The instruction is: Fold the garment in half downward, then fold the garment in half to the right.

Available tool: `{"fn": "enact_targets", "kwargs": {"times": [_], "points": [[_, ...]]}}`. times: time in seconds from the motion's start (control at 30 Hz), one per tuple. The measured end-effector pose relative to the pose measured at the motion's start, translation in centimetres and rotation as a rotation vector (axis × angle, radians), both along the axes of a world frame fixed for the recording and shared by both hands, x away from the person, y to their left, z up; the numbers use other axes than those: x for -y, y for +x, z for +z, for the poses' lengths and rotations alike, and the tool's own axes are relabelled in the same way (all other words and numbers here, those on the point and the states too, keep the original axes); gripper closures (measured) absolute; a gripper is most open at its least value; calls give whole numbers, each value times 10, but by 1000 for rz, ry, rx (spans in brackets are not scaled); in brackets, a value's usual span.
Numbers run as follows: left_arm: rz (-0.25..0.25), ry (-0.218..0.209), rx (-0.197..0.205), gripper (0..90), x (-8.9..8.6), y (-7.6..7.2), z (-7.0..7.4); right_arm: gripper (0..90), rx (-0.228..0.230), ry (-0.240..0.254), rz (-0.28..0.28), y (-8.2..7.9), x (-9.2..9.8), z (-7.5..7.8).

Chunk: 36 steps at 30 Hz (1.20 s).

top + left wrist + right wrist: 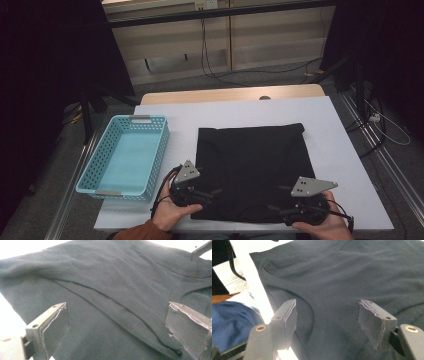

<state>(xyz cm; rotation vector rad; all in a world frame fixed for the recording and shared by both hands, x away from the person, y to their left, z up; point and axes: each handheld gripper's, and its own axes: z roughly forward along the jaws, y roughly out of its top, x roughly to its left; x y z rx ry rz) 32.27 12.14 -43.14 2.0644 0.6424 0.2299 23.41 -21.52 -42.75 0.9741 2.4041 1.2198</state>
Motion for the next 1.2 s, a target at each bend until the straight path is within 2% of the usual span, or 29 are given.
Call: {"fn": "enact_targets", "kwargs": {"times": [0.07, 0.17, 0.23, 0.4, 0.5, 0.57, 0.73, 0.8, 0.9, 0.93, 1.0, 1.07, 1.17, 1.2], "points": [[7, 1, 7, 53, 0, 2, 0, 319, 12, 5, 2, 0, -5, 1], [6, 5, 40, 50, -2, 8, 1, 319, 19, 7, 13, 0, -13, 0], [22, -7, 19, 47, -3, 12, 1, 319, 20, 2, 27, 1, -21, 0], [42, 0, 28, 52, -2, 21, 0, 327, 11, 6, 57, 6, -41, -1], [55, -3, 9, 51, 1, 27, -2, 347, 4, 7, 85, 9, -54, -3], [58, 24, 28, 53, 5, 31, -1, 356, 4, 7, 104, 10, -61, -4], [82, 14, 28, 61, 10, 43, 2, 392, -4, 8, 145, 12, -77, -5], [107, 1, 15, 61, 13, 55, 3, 405, -4, 8, 160, 14, -83, -5], [112, 6, 10, 70, 17, 65, 4, 422, -13, 4, 187, 18, -95, -6], [120, 8, 22, 70, 18, 70, 4, 433, -13, -1, 194, 19, -98, -7], [143, -13, 18, 72, 18, 77, 4, 441, -19, -3, 221, 23, -107, -8], [146, -8, 17, 74, 18, 84, 5, 464, -22, -8, 237, 26, -116, -9], [146, -11, 38, 80, 19, 97, 4, 483, -26, -15, 256, 29, -126, -12], [157, 2, 48, 82, 20, 99, 3, 491, -27, -23, 268, 30, -131, -14]]}}
